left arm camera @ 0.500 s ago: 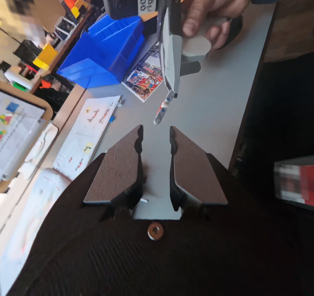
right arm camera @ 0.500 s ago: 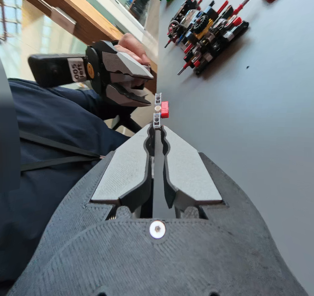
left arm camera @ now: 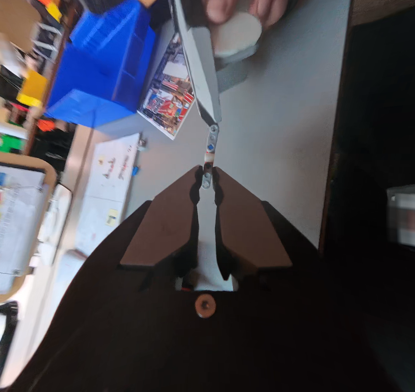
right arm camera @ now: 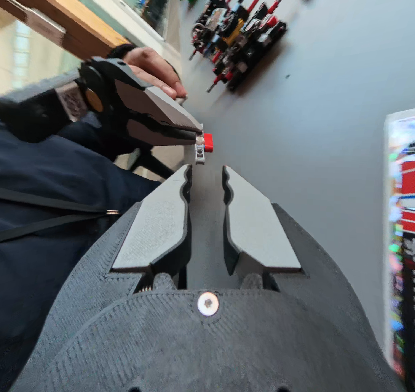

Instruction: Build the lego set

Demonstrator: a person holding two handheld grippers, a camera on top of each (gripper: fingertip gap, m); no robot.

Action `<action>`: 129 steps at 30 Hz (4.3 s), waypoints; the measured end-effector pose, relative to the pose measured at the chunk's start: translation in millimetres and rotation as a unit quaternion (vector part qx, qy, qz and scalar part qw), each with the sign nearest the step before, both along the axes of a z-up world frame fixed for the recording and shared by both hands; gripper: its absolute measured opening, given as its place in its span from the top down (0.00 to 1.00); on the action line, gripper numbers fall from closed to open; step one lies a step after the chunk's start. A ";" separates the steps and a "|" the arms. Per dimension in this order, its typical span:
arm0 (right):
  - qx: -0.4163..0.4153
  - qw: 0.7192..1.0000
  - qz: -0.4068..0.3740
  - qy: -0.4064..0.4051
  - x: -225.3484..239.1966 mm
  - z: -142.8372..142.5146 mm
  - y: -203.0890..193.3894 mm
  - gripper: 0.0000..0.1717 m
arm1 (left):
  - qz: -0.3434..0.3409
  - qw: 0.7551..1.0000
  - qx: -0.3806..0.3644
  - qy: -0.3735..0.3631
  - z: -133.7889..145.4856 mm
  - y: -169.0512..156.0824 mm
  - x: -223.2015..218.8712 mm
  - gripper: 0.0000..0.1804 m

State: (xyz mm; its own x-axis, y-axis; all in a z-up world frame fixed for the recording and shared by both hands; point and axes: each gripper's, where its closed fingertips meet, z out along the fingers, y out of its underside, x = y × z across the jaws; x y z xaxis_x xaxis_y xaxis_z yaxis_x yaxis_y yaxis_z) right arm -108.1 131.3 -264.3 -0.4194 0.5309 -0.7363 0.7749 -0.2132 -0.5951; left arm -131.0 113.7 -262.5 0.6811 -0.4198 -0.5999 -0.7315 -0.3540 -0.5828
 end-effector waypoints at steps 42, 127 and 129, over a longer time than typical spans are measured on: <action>0.334 0.934 -0.085 0.090 -45.7 -34.0 31.3 0.92 | 0.147 0.936 -0.116 -0.299 -3.7 -91.2 -10.5 0.89; 0.414 0.895 -0.151 0.070 -121.4 -40.2 146.6 0.83 | 0.064 0.914 0.015 -0.401 -27.4 -123.9 -24.4 1.00; 0.433 0.887 -0.148 0.069 -125.0 -42.9 148.3 0.92 | 0.064 0.916 0.013 -0.396 -28.2 -124.0 -24.2 1.00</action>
State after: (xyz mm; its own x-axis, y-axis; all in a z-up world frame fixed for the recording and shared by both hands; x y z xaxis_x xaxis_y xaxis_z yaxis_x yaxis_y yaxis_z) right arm -233.2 279.6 -307.2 -0.2220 0.9739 0.0477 0.6683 0.1876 -0.7199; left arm -155.2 -10.2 -290.6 0.9496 -0.2990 0.0945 -0.0295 -0.3851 -0.9224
